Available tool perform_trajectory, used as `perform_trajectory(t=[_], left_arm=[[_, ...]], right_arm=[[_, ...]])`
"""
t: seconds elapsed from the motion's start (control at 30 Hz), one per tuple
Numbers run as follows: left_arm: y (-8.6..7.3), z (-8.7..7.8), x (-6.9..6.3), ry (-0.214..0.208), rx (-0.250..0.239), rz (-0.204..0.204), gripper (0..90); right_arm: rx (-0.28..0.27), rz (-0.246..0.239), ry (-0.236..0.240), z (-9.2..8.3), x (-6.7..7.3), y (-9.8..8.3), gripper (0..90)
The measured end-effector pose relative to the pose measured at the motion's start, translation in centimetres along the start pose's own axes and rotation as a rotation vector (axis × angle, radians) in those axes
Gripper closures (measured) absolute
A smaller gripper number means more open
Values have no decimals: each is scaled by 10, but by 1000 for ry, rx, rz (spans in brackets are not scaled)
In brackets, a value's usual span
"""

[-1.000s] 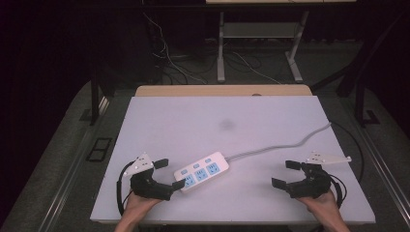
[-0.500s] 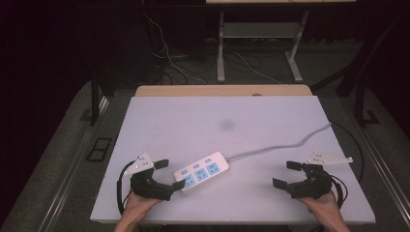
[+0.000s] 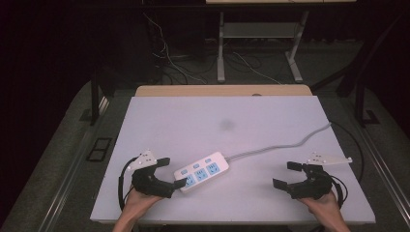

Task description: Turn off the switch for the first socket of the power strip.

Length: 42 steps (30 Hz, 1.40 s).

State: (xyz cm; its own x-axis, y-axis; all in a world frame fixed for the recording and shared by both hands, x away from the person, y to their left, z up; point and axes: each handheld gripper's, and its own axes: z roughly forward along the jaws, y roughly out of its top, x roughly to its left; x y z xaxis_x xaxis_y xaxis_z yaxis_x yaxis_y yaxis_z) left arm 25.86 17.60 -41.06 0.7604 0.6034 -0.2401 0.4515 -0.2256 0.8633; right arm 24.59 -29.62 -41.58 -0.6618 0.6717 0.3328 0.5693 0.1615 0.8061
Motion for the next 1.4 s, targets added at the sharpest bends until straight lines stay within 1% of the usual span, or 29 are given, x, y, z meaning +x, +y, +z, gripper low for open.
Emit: perform_trajectory(t=[0.07,0.17,0.2,0.3,0.33,0.4,0.47,0.97,1.13,1.2,1.27,1.4], left_arm=[[3,2,0,-4,4,2,0],[7,5,-1,-9,20,12,0],[9,8,-1,-12,33,16,0],[12,10,0,-14,44,23,0],[15,12,1,-17,52,25,0],[17,13,0,-15,56,26,0],[22,15,1,-19,70,37,0],[43,28,3,-29,120,59,0],[51,33,2,-35,144,77,0],[54,36,2,-37,151,78,0],[56,38,2,-42,168,88,0],[60,43,1,-48,186,93,0]], right_arm=[[0,1,0,0,0,0,7],[2,1,1,0,0,0,7],[4,-1,1,1,-1,0,7],[4,0,2,1,-1,0,7],[4,0,3,1,-1,0,7],[4,3,3,0,-1,0,7],[4,3,3,0,-2,0,7],[7,6,3,0,-2,-1,7],[6,5,3,0,-2,-1,7],[6,5,3,-1,-2,-1,7],[6,5,3,-1,-2,-1,7],[8,5,4,0,-2,-1,7]])
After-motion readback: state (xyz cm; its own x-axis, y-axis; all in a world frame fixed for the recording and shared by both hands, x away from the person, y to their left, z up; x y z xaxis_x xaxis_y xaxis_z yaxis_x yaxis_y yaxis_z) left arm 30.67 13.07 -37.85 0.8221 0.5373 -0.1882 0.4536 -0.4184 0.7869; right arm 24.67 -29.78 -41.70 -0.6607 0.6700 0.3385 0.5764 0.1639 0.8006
